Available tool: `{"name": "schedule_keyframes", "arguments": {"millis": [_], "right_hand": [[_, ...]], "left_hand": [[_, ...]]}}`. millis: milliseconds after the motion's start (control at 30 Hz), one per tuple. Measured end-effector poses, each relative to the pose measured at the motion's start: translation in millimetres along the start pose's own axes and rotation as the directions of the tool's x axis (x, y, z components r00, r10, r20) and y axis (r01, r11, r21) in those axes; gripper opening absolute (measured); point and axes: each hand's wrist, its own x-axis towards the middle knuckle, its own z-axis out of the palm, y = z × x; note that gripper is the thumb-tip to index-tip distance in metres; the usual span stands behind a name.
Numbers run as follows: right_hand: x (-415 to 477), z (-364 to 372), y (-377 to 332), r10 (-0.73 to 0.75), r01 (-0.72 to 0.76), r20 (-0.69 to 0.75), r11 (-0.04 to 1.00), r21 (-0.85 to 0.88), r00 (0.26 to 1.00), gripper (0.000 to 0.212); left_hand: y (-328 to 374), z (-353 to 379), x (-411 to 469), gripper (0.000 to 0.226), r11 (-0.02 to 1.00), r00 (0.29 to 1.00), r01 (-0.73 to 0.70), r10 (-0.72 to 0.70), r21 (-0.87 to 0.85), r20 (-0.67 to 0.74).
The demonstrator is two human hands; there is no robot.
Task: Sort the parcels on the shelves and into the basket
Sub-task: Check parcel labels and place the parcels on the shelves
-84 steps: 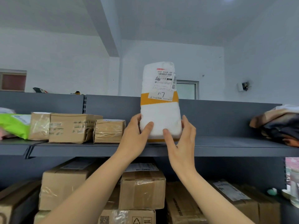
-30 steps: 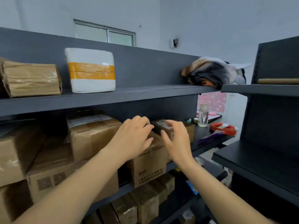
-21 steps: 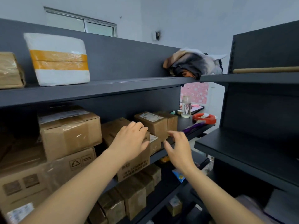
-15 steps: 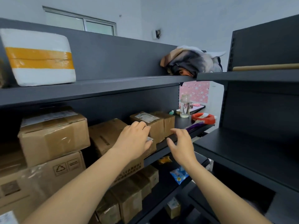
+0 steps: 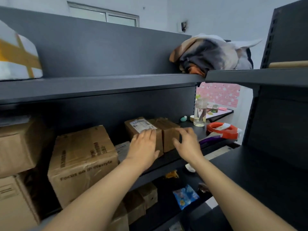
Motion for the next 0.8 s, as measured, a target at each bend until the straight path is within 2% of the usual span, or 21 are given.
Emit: {"name": "schedule_keyframes", "arguments": {"millis": [167,300,400,500,633,800], "right_hand": [[37,12,12,0.013,-0.009,0.095,0.999,-0.044,0.995,0.053],[59,26,25,0.049,-0.035,0.166,0.996,-0.088,0.985,0.062],[69,34,32,0.138,-0.121,0.205,0.988,-0.096,0.969,0.070],[71,44,32,0.198,-0.189,0.162,0.980,-0.069,0.967,0.076],[73,50,26,0.214,-0.212,0.070,0.977,-0.030,0.974,0.068],[70,40,34,0.299,-0.297,0.016,0.937,0.183,0.954,0.064]], "left_hand": [[-8,20,21,0.076,0.994,0.994,0.103,-0.105,0.039,0.026],[-17,29,31,0.060,0.989,0.989,0.147,-0.148,0.032,0.019],[-20,36,32,0.050,0.984,0.983,0.180,-0.180,-0.011,-0.029],[-16,44,32,0.050,0.978,0.977,0.207,-0.208,-0.026,-0.042],[-16,47,35,0.050,0.977,0.976,0.211,-0.212,-0.032,-0.058],[-18,42,38,0.051,0.974,0.975,0.222,-0.223,-0.040,-0.018]]}}
